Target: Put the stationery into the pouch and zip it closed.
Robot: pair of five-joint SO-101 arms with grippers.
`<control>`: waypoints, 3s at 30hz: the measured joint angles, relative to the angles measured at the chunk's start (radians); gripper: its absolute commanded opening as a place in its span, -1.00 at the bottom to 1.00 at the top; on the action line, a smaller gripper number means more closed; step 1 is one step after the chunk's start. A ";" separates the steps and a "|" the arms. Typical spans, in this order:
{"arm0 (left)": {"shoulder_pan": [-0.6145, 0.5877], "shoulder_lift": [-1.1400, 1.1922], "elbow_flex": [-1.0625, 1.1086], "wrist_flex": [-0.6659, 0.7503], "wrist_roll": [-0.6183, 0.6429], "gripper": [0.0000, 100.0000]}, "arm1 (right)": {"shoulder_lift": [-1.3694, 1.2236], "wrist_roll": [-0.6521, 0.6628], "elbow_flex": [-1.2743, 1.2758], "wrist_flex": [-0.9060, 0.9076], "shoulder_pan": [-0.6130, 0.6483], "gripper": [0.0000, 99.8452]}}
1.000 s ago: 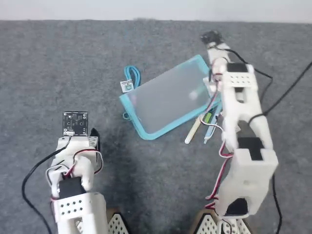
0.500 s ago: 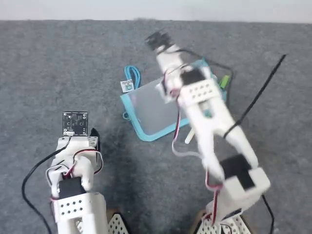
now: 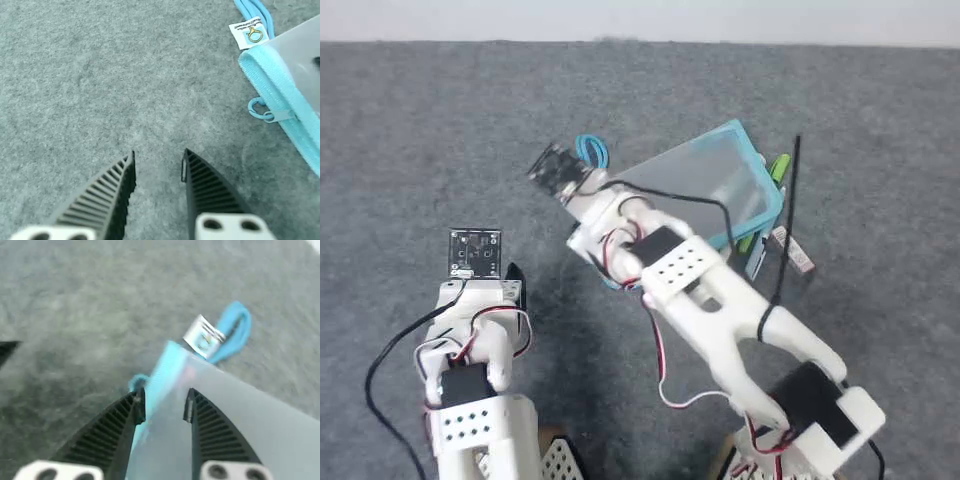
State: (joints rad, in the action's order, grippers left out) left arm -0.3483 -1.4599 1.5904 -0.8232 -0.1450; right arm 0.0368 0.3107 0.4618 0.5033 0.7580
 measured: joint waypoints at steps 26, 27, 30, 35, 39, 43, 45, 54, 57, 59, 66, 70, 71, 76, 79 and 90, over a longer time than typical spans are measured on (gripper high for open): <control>0.002 0.000 0.000 0.000 0.000 -0.70 | -0.373 -0.015 -0.245 -0.009 -0.083 -0.83; 0.002 0.000 0.000 0.000 0.000 -0.70 | -0.373 -0.020 -0.247 -0.009 -0.091 -0.83; 0.002 0.000 0.000 0.000 0.000 -0.70 | -0.373 -0.025 -0.262 0.037 -0.115 -0.82; 0.002 0.000 0.000 0.000 0.000 -0.70 | -0.374 -0.078 -0.295 0.118 -0.143 -0.82; 0.002 0.000 0.000 0.000 0.000 -0.70 | -0.374 -0.120 -0.295 0.127 -0.103 -0.81; 0.002 0.000 0.000 0.000 0.000 -0.70 | -0.374 -0.127 -0.295 0.129 -0.054 -0.70; 0.002 0.000 0.000 0.000 0.000 -0.70 | -0.374 -0.130 -0.295 0.129 -0.049 -0.68; 0.002 0.000 0.000 0.000 0.000 -0.70 | -0.470 -0.133 -0.364 0.127 -0.080 -0.73; 0.002 0.000 0.000 0.000 0.000 -0.70 | -0.486 -0.133 -0.374 0.126 -0.097 -0.87; 0.002 0.000 0.000 0.000 0.000 -0.70 | -0.486 -0.133 -0.381 0.124 -0.112 -0.95; 0.002 0.000 0.000 0.000 0.000 -0.70 | -0.476 -0.137 -0.391 0.192 -0.147 -0.98; 0.002 0.000 0.000 0.000 0.000 -0.70 | -0.442 -0.089 -0.391 0.232 -0.147 -0.98; 0.002 0.000 0.000 0.000 0.000 -0.70 | -0.427 -0.061 -0.384 0.241 -0.147 -0.98; 0.002 0.000 0.000 0.000 0.000 -0.70 | -0.299 0.064 -0.262 0.241 -0.135 -0.98; 0.002 0.000 0.000 0.000 0.000 -0.70 | -0.175 0.132 -0.146 0.215 -0.100 -0.98; 0.002 0.000 0.000 0.000 0.000 -0.70 | 0.388 0.281 0.310 0.210 -0.049 -0.99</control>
State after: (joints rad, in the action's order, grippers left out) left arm -0.3468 -1.4599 1.5904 -0.8232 -0.1450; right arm 0.4250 0.5915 0.7718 0.7135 0.7089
